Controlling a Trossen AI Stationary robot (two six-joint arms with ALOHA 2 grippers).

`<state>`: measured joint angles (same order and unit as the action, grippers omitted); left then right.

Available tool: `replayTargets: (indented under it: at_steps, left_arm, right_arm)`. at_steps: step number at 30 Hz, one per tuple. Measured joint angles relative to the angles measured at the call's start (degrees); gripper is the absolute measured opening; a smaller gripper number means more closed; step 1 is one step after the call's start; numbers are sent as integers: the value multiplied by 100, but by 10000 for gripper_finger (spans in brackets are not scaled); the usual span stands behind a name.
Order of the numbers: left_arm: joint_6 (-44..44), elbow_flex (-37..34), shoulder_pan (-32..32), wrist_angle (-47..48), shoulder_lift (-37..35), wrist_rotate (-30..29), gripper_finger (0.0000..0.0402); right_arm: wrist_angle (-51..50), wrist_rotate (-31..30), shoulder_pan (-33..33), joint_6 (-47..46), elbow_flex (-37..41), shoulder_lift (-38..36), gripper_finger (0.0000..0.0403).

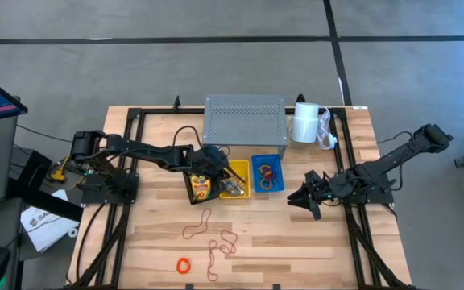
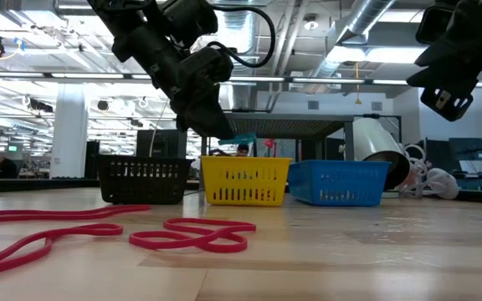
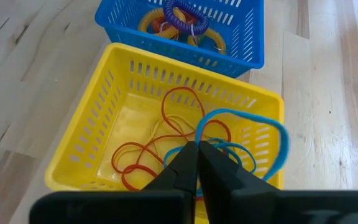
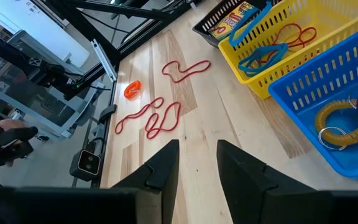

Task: Pick & Place Office Desk Supplies
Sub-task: Put the blue rubber band into the yellow basket, then put the red rubber band into the yellow basket

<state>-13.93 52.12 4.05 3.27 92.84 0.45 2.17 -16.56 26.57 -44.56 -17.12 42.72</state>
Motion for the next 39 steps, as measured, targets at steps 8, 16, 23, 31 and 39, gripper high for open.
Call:
replayTargets:
  at_steps: [8, 16, 23, 31, 39]
  left_arm:
    - [-120, -2, 0, 33, 0, -24, 53]
    - [-674, -6, 71, 61, -61, 113, 159]
    - [-1091, 7, 31, -611, -579, 2001, 191]
    - [1880, 4, -2076, 127, -1002, 929, 153]
    - [1637, -2, -2858, 251, -107, 659, 152]
  right_arm:
    - [-1, 0, 1, 0, 0, 0, 106]
    - [-1, 0, 1, 0, 0, 0, 106]
    - [2, -4, 0, -2, -4, 2, 106]
    - [2, -3, 0, -2, -4, 2, 106]
    - [-7, -3, 0, -2, -2, 2, 106]
